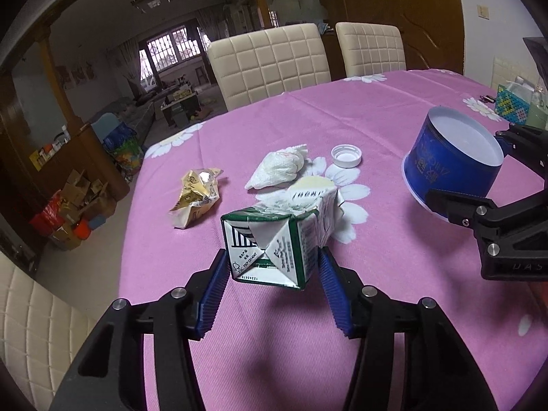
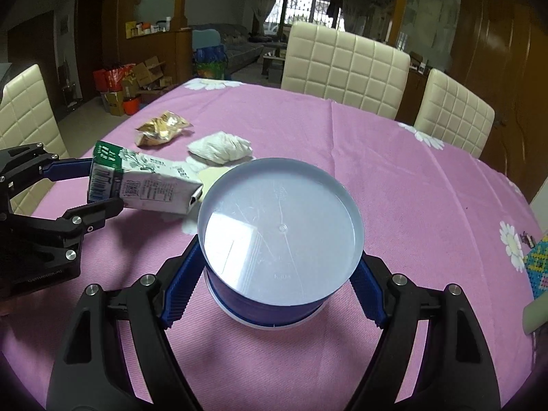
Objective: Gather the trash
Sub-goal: 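Grasp the green-and-white milk carton with the left gripper and lift it while the right gripper lifts the container, then carry the carton left to the bin and release it while the right gripper carries the blue container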
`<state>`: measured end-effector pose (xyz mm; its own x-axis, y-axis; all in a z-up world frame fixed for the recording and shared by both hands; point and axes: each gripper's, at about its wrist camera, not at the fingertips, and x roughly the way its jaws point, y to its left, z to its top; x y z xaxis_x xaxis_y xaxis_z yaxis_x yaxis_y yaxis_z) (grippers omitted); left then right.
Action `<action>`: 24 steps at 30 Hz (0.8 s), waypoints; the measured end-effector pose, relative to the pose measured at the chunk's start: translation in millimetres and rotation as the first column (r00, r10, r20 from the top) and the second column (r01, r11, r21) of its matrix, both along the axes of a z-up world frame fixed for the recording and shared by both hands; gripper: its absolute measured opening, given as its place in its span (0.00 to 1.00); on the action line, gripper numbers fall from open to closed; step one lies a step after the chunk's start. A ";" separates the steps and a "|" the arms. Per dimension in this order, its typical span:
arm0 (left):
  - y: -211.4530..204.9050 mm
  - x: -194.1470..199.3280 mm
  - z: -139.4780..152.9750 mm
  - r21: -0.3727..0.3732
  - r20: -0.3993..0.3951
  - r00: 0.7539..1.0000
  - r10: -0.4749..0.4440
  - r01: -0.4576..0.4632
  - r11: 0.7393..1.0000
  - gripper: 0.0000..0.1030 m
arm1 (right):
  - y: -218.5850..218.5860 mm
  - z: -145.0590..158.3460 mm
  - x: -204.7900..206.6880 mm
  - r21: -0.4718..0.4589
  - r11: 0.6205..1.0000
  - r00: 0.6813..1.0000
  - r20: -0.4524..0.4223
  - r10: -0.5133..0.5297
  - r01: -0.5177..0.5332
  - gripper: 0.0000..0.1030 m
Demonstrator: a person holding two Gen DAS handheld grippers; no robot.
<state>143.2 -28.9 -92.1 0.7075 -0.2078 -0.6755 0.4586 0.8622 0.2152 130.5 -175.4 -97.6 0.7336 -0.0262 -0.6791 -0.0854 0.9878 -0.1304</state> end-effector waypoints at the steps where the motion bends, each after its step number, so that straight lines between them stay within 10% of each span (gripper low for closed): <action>1: 1.1 -3.3 2.8 -0.001 0.007 1.000 0.002 -0.002 1.000 0.50 | 2.1 3.0 -3.0 -0.001 1.000 1.000 0.008 0.003 -0.003 0.76; 24: 44.1 -56.9 45.0 -0.025 0.140 0.988 0.071 -0.068 0.997 0.50 | 48.0 52.4 -51.5 -0.040 0.994 0.984 0.140 0.108 -0.103 0.76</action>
